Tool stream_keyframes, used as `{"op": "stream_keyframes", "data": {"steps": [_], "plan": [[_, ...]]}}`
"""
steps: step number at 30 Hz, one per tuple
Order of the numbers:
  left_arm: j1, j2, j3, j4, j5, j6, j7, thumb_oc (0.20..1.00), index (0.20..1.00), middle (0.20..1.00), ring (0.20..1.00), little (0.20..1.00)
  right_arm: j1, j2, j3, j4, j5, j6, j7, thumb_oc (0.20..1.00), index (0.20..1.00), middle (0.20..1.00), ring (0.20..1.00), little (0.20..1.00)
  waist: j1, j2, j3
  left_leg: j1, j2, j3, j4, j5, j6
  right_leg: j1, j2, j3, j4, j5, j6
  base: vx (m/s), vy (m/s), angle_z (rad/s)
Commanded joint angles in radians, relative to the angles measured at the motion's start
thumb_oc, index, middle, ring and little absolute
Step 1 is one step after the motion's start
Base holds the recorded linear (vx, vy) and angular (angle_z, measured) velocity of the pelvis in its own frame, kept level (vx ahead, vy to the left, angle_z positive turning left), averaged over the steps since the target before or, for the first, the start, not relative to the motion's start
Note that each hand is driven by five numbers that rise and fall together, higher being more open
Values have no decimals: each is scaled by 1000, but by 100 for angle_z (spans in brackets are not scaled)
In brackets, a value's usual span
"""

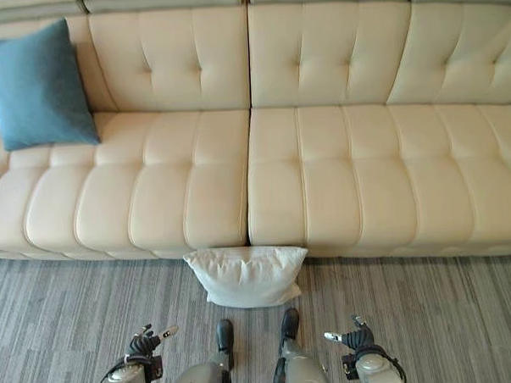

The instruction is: Pick up all the scattered cushions and arrange them neatly on the sofa.

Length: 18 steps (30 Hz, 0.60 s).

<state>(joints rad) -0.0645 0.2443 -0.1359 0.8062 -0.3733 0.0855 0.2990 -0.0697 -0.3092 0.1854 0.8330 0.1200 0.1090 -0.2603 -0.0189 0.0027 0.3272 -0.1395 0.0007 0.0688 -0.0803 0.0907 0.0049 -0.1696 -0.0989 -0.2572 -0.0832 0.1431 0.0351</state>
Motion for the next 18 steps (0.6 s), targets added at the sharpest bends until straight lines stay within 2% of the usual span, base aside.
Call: {"op": "stream_keyframes", "data": {"steps": [1,4,5,6,7,10,12,13,14,16,18], "plan": [[-113,51,-30,67,-11,-60,70,1000,1000,1000,1000,1000,-127,-18,25,44,54,-36,-67,1000,1000,1000,1000,1000,21,-3,39,-47,8,6,57,-65,-26,-6,-7,53,108,-189,14,-64,54,7],[-257,78,-49,192,-44,-76,120,1000,1000,1000,1000,1000,-271,-38,25,123,126,-58,-115,1000,1000,1000,1000,1000,17,-11,76,-175,7,14,124,-69,-23,-135,-16,68,159,-173,14,-85,70,0],[-398,99,-59,268,-96,-93,153,1000,1000,1000,1000,1000,-411,-78,19,190,190,-75,-155,1000,1000,1000,1000,1000,13,-5,110,-275,7,14,166,-67,-23,-233,-23,74,198,-164,14,-80,61,-1],[-400,99,-59,269,-97,-93,153,1000,1000,1000,1000,1000,-413,-78,19,191,190,-75,-155,1000,1000,1000,1000,1000,12,-5,106,-282,6,13,167,-65,-23,-239,-24,73,199,-163,14,-82,84,4],[-514,120,-77,306,-122,-103,164,1000,1000,1000,1000,1000,-528,-101,6,229,249,-94,-186,1000,1000,1000,1000,1000,11,-1,142,-363,5,11,191,-62,-25,-321,-26,76,221,-158,15,-45,69,3],[-635,166,-100,300,-135,-114,177,1000,1000,1000,1000,1000,-654,-120,25,207,301,-127,-212,1000,1000,1000,1000,1000,6,-2,192,-500,9,7,238,-59,-27,-459,-27,89,261,-158,15,-13,22,-7],[-678,178,-112,299,-136,-114,182,1000,1000,1000,1000,1000,-691,-126,37,195,312,-133,-214,1000,1000,1000,1000,1000,2,-4,193,-562,7,4,255,-56,-26,-524,-28,94,284,-158,14,32,-5,-2],[-750,189,-139,284,-139,-116,196,1000,1000,1000,1000,1000,-749,-136,77,150,314,-152,-227,1000,1000,1000,1000,1000,-4,-6,193,-650,7,-3,279,-60,-28,-622,-31,104,323,-166,12,0,0,0],[-754,190,-139,284,-139,-116,196,1000,1000,1000,1000,1000,-754,-137,76,149,314,-151,-227,1000,1000,1000,1000,1000,-5,-6,193,-660,6,-3,284,-58,-27,-632,-32,104,328,-164,12,83,-19,-1],[-900,182,-200,255,-155,-125,215,1000,1000,1000,1000,1000,-881,-151,146,109,304,-164,-244,1000,1000,1000,1000,1000,-16,-1,193,-797,2,-16,345,-68,-23,-779,-43,118,413,-185,8,65,-6,2],[-976,165,-244,243,-150,-122,220,1000,1000,1000,1000,1000,-940,-136,185,93,311,-172,-257,1000,1000,1000,1000,1000,-23,4,193,-870,-3,-25,386,-79,-22,-859,-48,131,466,-202,6,59,-2,4]]}}
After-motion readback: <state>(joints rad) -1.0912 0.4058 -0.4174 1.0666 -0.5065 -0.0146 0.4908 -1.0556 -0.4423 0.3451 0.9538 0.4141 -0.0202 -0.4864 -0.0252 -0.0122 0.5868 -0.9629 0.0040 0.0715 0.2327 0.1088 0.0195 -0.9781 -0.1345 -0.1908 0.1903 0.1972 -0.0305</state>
